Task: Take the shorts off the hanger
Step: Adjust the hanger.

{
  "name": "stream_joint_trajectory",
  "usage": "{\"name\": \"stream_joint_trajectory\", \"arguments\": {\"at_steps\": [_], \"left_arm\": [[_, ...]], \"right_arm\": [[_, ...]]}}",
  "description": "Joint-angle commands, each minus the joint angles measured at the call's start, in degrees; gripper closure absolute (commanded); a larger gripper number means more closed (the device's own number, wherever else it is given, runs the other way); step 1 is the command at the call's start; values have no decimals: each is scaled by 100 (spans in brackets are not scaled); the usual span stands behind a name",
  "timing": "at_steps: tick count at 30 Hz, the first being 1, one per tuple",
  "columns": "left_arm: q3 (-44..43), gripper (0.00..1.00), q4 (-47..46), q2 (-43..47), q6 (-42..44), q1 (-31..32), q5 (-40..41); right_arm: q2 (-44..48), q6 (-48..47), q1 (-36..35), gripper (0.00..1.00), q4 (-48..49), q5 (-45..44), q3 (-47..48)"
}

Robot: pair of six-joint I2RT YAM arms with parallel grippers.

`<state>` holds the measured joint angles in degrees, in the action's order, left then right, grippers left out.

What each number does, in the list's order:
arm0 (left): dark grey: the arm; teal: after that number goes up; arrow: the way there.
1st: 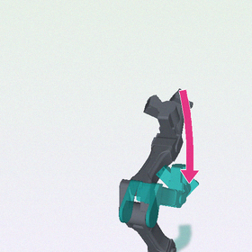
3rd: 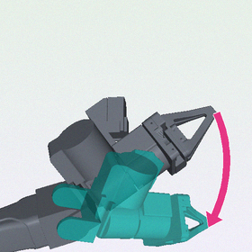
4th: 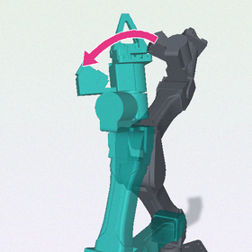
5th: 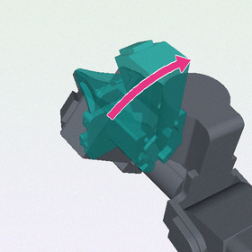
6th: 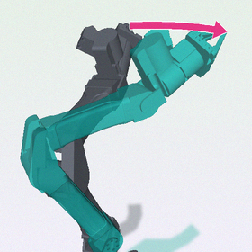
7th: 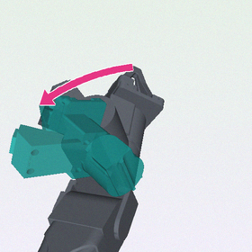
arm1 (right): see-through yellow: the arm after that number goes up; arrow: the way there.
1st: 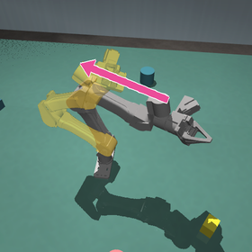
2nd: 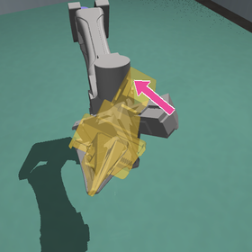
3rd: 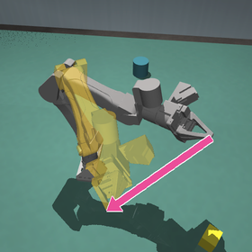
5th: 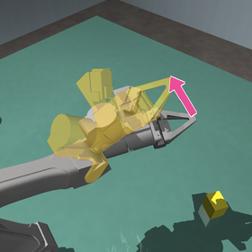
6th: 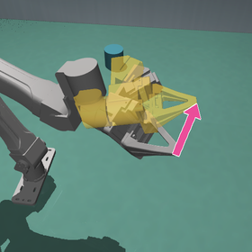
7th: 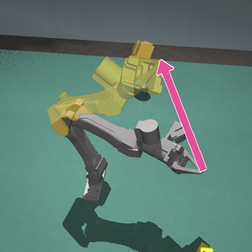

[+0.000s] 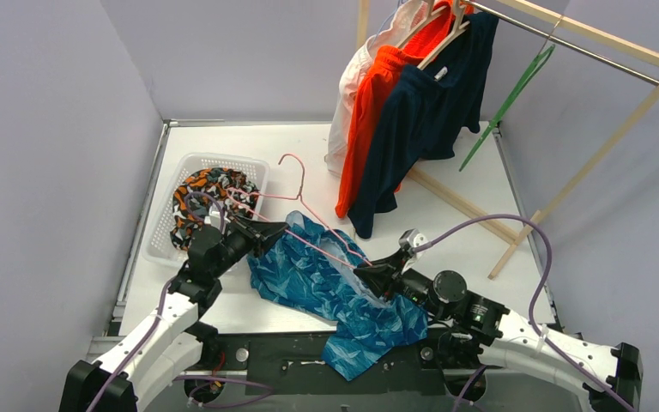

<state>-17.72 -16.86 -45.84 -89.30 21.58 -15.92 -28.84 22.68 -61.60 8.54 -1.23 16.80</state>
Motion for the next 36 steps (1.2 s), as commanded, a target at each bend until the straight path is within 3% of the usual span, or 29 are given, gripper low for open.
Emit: {"name": "stream_joint_trajectory", "arguments": {"at_steps": [1,6,13,14,16,17,21,24,31,34,36], "left_arm": [[136,100,-710,-18,-250,21,-155],[205,100,-685,10,-226,21,-159],[152,100,-557,-41,-59,26,-131],[158,100,-576,-60,-61,23,-138],[176,100,-619,-97,-61,21,-176],[184,100,-624,-95,-60,21,-182],[198,100,-622,-78,-73,22,-189],[206,100,-630,-103,-132,21,-194],[311,100,-833,-114,-270,21,-172],[198,100,-531,-121,-54,21,-158],[-52,77,-55,-144,359,17,-161]], "right_arm": [[-99,-127,-21,84,562,162,140],[185,-104,-27,100,833,12,-21],[185,-114,-23,100,325,79,271],[159,-91,-24,96,290,81,298],[70,59,-27,72,219,14,358],[30,92,-25,66,191,-3,393],[-135,75,-20,60,180,-32,451],[-189,27,-23,66,293,143,428],[-30,69,-27,98,144,6,426],[151,481,-22,100,-122,-281,500],[64,640,-27,100,-714,-381,895]]}}
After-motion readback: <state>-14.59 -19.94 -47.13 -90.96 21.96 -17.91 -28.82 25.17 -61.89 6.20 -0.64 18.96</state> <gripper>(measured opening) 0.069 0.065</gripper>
